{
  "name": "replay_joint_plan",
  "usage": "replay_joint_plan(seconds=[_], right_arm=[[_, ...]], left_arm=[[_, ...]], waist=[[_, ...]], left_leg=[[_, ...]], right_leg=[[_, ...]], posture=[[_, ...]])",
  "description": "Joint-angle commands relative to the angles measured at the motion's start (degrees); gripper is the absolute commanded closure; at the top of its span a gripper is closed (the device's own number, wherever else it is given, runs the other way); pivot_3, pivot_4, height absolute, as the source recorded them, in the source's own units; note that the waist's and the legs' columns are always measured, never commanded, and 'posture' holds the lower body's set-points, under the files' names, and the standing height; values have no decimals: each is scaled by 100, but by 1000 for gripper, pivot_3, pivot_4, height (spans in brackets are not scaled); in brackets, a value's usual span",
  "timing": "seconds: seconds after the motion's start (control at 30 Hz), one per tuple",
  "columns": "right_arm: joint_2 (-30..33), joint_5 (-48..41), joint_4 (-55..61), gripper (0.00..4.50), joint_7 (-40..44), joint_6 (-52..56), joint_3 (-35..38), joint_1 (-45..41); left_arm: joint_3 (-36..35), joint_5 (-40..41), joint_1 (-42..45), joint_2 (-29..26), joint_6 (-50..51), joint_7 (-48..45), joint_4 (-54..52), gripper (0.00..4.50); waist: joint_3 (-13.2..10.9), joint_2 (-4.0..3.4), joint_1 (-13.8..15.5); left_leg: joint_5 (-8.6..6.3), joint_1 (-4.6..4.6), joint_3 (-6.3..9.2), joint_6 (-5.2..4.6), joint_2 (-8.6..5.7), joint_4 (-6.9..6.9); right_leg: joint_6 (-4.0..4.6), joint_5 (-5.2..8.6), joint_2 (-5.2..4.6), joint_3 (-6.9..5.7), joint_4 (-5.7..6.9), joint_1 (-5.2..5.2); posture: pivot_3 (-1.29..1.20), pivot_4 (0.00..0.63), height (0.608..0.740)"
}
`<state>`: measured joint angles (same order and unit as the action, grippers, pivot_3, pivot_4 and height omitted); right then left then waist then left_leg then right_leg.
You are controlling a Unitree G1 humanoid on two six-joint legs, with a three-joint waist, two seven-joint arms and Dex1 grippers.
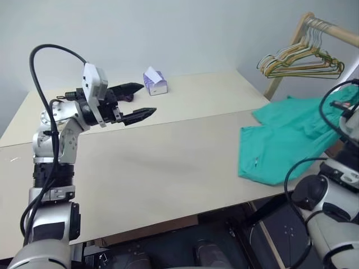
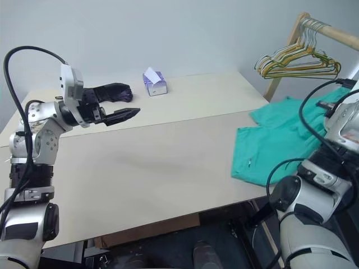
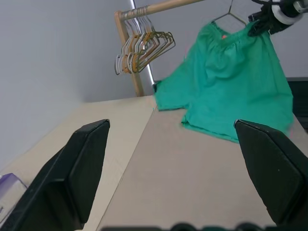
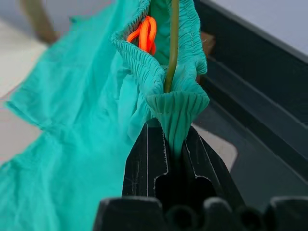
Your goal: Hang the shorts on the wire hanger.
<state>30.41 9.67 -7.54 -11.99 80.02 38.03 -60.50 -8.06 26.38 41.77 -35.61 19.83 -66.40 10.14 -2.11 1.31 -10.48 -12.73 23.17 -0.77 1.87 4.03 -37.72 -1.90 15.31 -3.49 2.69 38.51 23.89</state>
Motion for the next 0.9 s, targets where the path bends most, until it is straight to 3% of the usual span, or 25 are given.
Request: replay_joint_plan(seconds=[0.03, 0.3, 0.57, 0.87, 0.9], right_arm=[[31, 16, -501, 4500, -837, -741, 543, -756], [532, -348, -2036, 4500, -1744, -1660, 1188, -1456], [865, -845, -2733, 4500, -2297, -1514, 1705, -1651], [1032, -1010, -2797, 4500, -2347, -1586, 1335, -1303], [1048, -994, -2752, 4156, -2271, -1604, 1186, -1222]], left_arm=[[-199, 293, -77, -100, 71, 51, -571, 24], [-104, 329, -381, -207, 51, 140, -910, 24], [-402, 1067, -399, -88, 229, 5, -1221, 24], [-662, 1850, -343, 60, 401, -22, -1295, 24], [-674, 1896, -342, 63, 415, -11, -1302, 7]], waist=[[-1, -12, -8], [-7, -39, 35], [-11, -53, 32], [-11, -53, 33], [-11, -53, 35]], left_leg=[[0, 0, 0, 0, 0, 0], [0, -9, -2, -1, -2, 6], [0, -35, -4, -2, -3, 30], [0, -84, -10, -2, -5, 63], [0, -83, -10, -2, -5, 63]], right_leg=[[0, 0, 0, 1, 1, 0], [0, 0, 0, 1, -15, -16], [1, 0, -1, 3, -40, -43], [2, 0, -1, 7, -56, -82], [2, 0, -1, 7, -57, -82]], posture=[[-114, 0, 740], [-96, 0, 740], [-100, 0, 740], [-103, 0, 740], [-103, 0, 740]])
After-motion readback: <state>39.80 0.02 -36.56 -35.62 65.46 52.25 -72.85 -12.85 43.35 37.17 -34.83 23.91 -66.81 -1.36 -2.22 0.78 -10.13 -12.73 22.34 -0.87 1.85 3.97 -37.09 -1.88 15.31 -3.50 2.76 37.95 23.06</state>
